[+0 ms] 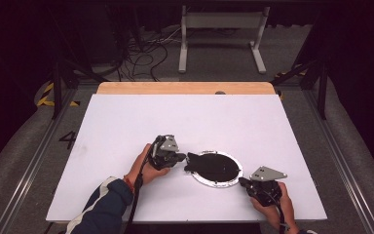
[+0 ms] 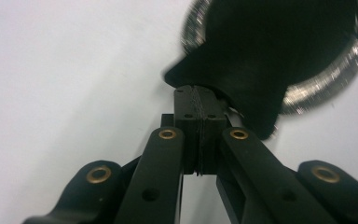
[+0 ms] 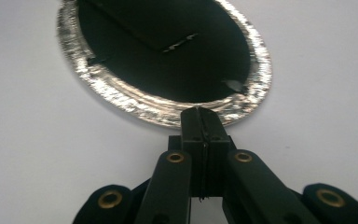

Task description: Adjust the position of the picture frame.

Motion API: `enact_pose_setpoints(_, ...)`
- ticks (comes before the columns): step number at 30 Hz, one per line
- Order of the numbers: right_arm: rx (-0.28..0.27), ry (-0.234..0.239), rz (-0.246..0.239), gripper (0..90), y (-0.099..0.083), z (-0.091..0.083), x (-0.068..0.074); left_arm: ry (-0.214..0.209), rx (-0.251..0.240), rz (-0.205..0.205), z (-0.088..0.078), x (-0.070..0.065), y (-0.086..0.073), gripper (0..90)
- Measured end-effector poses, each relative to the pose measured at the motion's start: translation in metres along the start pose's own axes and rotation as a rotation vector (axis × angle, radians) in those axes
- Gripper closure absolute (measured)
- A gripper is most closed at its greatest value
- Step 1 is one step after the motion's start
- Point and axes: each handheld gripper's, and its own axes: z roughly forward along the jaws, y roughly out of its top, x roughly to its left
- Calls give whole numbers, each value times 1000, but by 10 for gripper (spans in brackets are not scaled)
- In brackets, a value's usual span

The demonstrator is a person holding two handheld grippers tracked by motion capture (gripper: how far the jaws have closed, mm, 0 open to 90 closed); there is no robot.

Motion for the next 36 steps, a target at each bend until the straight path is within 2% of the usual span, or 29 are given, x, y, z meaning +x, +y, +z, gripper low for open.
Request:
enact_pose_setpoints(2, 8, -6, -23, 900, 1, 0, 5, 2, -16, -7, 2, 2, 4, 897)
enact_pose_setpoints(4, 3, 6, -12, 900, 2, 2, 4, 26, -5, 4, 9, 5, 10, 898)
enact_pose_setpoints(6, -6, 14, 14, 900, 2, 3, 3, 19, -4, -17, 17, 9, 13, 897)
enact_pose_setpoints(8, -5, 3, 2, 900, 4, 5, 4, 15, -1, -32, 26, 10, 15, 891)
enact_pose_setpoints(9, -2, -6, -4, 900, 4, 5, 5, 19, 7, -21, 29, 10, 17, 894)
enact_pose_setpoints(13, -7, -12, -8, 900, 7, 8, 6, 47, 44, -12, 33, 12, 18, 892)
enact_pose_setpoints(15, -7, -14, -8, 900, 7, 9, 6, 49, 47, -17, 34, 14, 17, 895)
enact_pose_setpoints(16, -10, -16, -8, 900, 8, 11, 6, 36, 49, -29, 35, 16, 15, 895)
enact_pose_setpoints(18, -9, -18, -9, 900, 12, 14, 5, 29, 51, -42, 34, 16, 14, 897)
enact_pose_setpoints(21, -6, -23, -8, 900, 15, 17, 4, 26, 69, -30, 30, 17, 12, 899)
enact_pose_setpoints(26, -6, -35, -5, 900, 21, 24, 2, 8, 86, -46, 24, 16, 5, 898)
enact_pose_setpoints(29, 0, -40, 1, 900, 27, 29, 0, 11, 87, -31, 19, 14, 1, 898)
enact_pose_setpoints(31, 4, -44, 0, 900, 32, 34, -2, 40, 111, 12, 15, 10, -1, 897)
enact_pose_setpoints(33, 2, -66, -32, 900, 37, 39, -1, 58, 132, 36, 10, 9, -2, 896)
enact_pose_setpoints(36, 4, -69, -40, 900, 41, 43, -1, 56, 130, 26, 7, 10, -6, 890)
